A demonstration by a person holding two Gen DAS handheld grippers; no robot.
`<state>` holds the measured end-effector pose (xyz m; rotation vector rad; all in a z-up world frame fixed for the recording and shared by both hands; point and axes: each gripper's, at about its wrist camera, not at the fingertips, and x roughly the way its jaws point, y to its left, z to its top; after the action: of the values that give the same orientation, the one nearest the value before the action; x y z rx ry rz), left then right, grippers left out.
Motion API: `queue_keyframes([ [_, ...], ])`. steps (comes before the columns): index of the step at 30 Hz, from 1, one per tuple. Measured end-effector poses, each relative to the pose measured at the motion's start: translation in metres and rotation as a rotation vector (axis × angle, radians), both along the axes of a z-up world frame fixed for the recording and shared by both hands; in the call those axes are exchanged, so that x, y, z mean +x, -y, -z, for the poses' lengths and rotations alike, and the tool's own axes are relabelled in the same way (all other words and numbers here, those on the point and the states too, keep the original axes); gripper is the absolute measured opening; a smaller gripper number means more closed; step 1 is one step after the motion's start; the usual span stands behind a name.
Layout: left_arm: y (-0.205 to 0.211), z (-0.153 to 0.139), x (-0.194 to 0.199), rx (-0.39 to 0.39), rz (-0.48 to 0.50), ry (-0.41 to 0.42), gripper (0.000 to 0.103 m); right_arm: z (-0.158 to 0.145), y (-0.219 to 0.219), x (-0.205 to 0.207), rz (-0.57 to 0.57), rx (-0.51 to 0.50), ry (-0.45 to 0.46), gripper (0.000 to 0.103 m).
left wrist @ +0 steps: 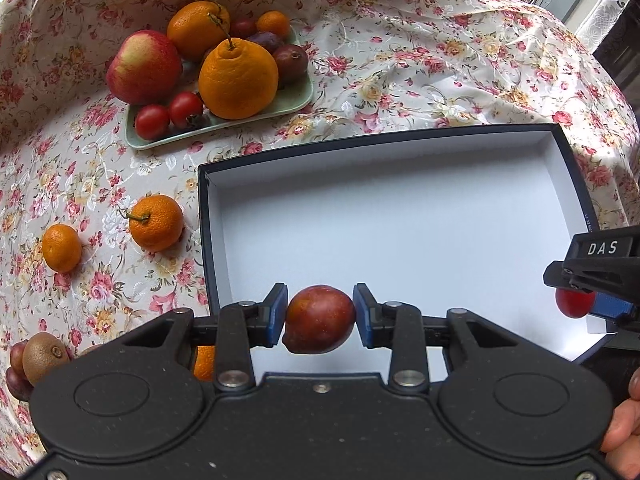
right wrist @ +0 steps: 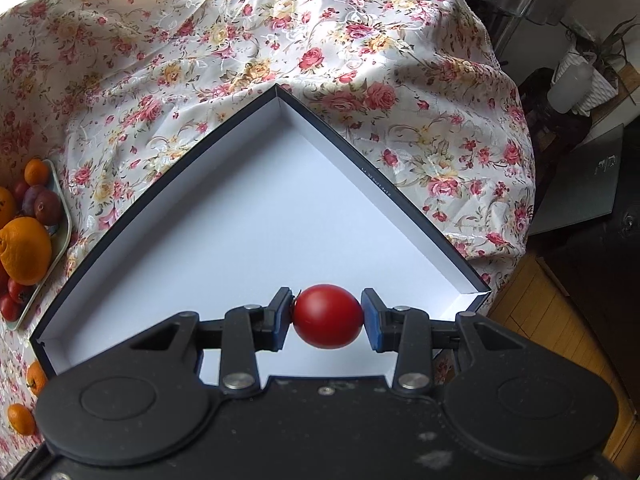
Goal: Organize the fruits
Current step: 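Open the right tool dropping the tomato while the left tool releases the plum into the box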
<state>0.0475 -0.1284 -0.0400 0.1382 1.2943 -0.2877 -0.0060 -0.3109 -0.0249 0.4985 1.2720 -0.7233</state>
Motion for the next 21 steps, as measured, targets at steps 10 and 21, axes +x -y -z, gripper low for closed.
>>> queue_keyframes([
  [10,0.008,-0.001,-0.002,0.022,0.028,0.030,0.047,0.000,0.008,-0.003,-0.002,0.017,-0.016,0.040],
  [21,0.008,0.000,-0.001,0.018,0.030,0.020,0.047,-0.006,0.012,-0.007,0.043,0.017,0.032,0.039],
])
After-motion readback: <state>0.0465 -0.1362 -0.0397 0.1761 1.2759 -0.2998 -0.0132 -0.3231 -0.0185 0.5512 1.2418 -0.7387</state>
